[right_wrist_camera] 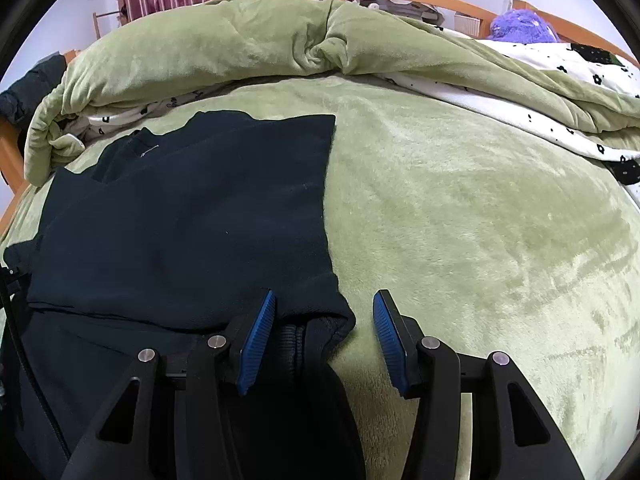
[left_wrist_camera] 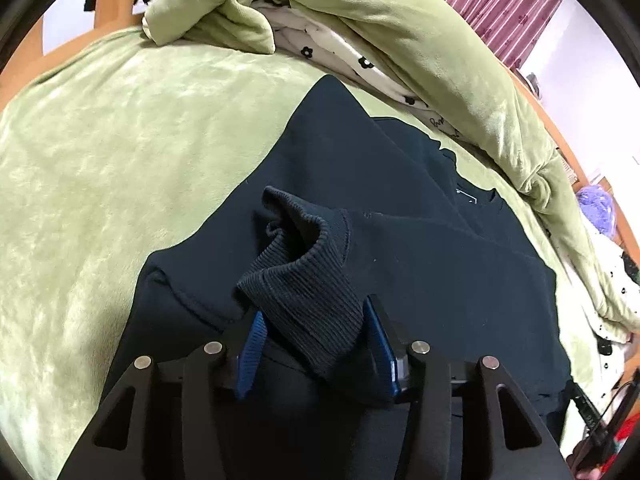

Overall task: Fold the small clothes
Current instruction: 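Lay the cuff flat on the body and open the left tool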

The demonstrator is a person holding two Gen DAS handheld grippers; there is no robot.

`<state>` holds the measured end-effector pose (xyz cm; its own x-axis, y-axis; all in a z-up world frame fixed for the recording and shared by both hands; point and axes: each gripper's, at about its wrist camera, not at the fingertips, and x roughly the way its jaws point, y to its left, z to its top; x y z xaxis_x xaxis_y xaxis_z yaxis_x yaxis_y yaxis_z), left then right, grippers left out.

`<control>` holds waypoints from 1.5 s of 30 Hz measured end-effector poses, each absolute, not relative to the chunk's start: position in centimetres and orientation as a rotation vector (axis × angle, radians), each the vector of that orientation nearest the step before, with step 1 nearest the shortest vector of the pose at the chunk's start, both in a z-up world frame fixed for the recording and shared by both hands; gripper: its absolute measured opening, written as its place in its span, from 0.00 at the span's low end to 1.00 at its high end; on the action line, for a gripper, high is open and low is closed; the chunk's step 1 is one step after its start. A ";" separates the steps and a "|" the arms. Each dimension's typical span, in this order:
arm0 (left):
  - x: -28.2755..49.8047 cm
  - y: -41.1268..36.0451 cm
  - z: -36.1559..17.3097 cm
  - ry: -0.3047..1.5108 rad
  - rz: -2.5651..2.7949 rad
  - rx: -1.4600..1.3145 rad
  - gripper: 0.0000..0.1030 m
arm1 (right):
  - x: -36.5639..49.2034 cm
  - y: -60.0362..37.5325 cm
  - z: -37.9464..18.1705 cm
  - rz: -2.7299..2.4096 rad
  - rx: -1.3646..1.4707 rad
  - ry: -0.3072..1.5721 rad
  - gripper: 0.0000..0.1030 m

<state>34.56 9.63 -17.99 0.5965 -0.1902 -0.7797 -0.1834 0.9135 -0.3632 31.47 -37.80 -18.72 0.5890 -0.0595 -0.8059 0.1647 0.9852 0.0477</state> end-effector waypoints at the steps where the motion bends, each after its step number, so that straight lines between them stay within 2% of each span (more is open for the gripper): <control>1: 34.7 9.9 -18.1 0.940 -0.006 -0.447 0.51 | 31.5 -37.8 -18.7 -0.127 0.124 0.930 0.48; 4: 35.1 10.9 -18.3 0.938 0.018 -0.458 0.54 | 31.5 -37.8 -18.6 -0.114 0.133 0.918 0.48; 8: 35.3 12.4 -18.6 0.937 0.038 -0.532 0.52 | 31.4 -37.8 -18.2 -0.090 0.141 0.892 0.48; 9: 35.3 12.3 -18.7 0.943 0.037 -0.516 0.50 | 31.4 -37.7 -18.1 -0.085 0.145 0.884 0.48; 10: 35.4 11.9 -18.6 0.940 0.036 -0.490 0.40 | 31.4 -37.6 -18.0 -0.077 0.148 0.872 0.48; 12: 35.2 11.3 -18.1 0.930 0.030 -0.423 0.30 | 31.5 -37.3 -18.0 -0.070 0.144 0.861 0.48; 15: 34.9 11.7 -17.7 0.906 0.057 -0.394 0.24 | 31.8 -36.6 -18.5 -0.094 0.091 0.878 0.48; 18: 34.9 11.7 -18.5 0.941 0.105 -0.343 0.24 | 32.6 -37.0 -20.4 -0.148 0.088 0.971 0.48; 23: 34.0 11.1 -17.7 0.928 0.109 -0.246 0.24 | 32.1 -38.3 -19.5 -0.132 0.164 0.955 0.49; 27: 32.5 11.8 -16.9 0.915 0.128 -0.253 0.37 | 31.2 -38.9 -18.5 -0.123 0.188 0.938 0.51; 31: 31.1 12.3 -16.7 0.915 0.113 -0.269 0.38 | 29.9 -39.1 -17.7 -0.117 0.194 0.912 0.51; 36: 28.7 12.3 -16.4 0.933 0.056 -0.229 0.38 | 28.6 -37.4 -17.1 -0.044 0.140 0.939 0.43; 41: 25.7 13.1 -15.6 0.925 0.005 -0.239 0.38 | 25.0 -35.1 -16.5 -0.051 0.070 0.918 0.40; 45: 23.3 14.0 -15.1 0.924 0.002 -0.253 0.37 | 22.1 -34.3 -17.0 -0.068 0.070 0.939 0.32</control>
<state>23.32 14.00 -15.07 0.6050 -0.1064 -0.7891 -0.1097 0.9704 -0.2150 22.07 -34.30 -16.97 0.5885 -0.0282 -0.8080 0.0888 0.9956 0.0299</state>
